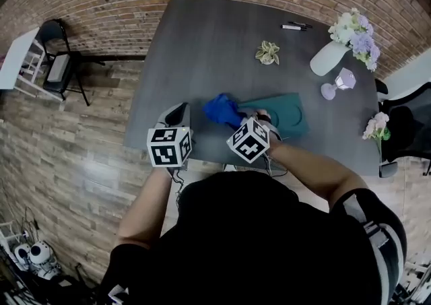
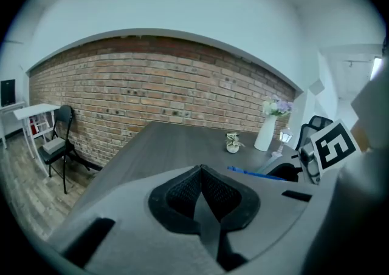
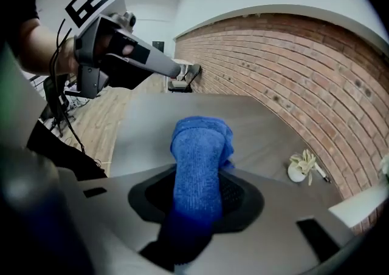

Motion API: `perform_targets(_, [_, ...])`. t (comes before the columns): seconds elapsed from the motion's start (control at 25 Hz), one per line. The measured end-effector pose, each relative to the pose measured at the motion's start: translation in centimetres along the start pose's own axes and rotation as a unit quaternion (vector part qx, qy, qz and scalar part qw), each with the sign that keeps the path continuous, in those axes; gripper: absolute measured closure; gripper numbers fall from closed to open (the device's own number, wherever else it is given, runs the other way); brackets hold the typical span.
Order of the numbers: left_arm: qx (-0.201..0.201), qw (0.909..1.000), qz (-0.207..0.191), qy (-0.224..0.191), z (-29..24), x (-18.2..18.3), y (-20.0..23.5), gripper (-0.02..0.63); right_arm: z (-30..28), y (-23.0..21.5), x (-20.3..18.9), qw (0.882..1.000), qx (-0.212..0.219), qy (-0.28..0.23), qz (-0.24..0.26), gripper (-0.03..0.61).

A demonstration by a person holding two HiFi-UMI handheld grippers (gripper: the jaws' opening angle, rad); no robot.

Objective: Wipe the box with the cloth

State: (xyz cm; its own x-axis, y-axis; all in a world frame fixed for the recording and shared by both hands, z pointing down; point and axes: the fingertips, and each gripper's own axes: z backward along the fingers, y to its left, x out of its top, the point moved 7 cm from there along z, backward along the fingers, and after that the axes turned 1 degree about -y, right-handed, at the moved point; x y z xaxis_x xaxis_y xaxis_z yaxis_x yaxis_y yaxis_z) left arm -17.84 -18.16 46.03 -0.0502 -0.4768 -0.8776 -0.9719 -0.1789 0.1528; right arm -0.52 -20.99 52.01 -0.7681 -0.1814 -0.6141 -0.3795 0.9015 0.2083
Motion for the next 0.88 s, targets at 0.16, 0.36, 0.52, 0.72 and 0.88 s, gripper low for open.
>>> perform_targets(0.16, [0.018, 0.9998, 0.007, 0.005, -0.9, 0.4, -0.3, 0.606, -1.3, -3.6, 1.2, 1.0, 0.0, -0.006, 0.006, 0.443])
perform_targets(0.36, [0.027, 0.9994, -0.008, 0.019, -1.6, 0.5, 0.8, 0.606, -3.5, -5.7, 2.6, 1.0, -0.005, 0.002, 0.019, 0.443])
perform_targets(0.52, [0.03, 0.9993, -0.006, 0.022, -1.6, 0.7, 1.9, 0.606, -4.8, -7.6, 2.5, 1.0, -0.007, 0.022, -0.008, 0.443])
perform_targets(0.72, [0.02, 0.9994, -0.007, 0.029, -2.3, 0.8, 2.2, 0.606, -4.1, -10.3, 1.9, 0.998, -0.018, 0.026, -0.055, 0.443])
perform_targets(0.88, [0.015, 0.9996, -0.003, 0.025, -3.8, 1.3, 1.6, 0.606, -2.8, -13.8, -0.6, 0.995, -0.049, 0.041, -0.071, 0.446])
